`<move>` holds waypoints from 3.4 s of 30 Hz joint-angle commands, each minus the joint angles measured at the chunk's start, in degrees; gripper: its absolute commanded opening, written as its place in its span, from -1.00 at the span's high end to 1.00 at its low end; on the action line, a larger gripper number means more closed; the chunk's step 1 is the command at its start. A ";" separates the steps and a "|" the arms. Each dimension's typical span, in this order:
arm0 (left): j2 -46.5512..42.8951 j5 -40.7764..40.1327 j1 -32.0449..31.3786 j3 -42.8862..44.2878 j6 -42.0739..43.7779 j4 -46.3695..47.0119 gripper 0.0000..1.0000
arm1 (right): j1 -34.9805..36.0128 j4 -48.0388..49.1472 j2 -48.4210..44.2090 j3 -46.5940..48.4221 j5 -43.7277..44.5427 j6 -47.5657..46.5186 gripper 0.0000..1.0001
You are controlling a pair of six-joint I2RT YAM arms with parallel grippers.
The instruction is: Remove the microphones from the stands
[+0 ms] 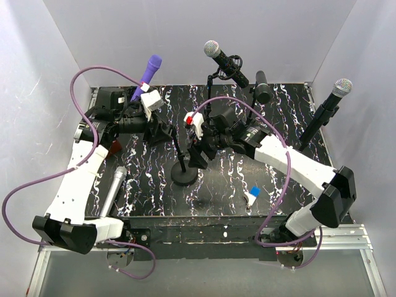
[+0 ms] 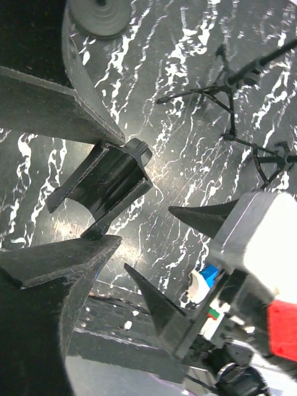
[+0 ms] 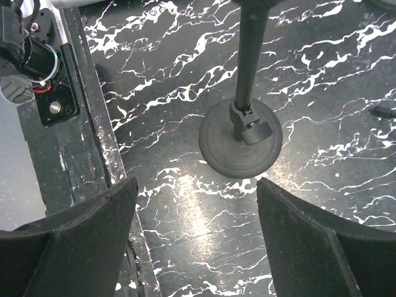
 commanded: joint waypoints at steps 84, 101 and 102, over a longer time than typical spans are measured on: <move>-27.74 -16.99 1.23 -11.28 -15.06 1.18 0.60 | 3.47 30.15 10.81 -2.72 -7.89 0.68 0.97; -25.37 -12.69 1.58 -16.02 -19.03 4.17 0.71 | 11.13 85.41 8.24 -32.20 2.15 -65.09 0.58; -25.36 -12.60 1.67 -16.02 -18.94 4.26 0.70 | 10.87 82.53 7.28 -32.46 2.24 -64.75 0.17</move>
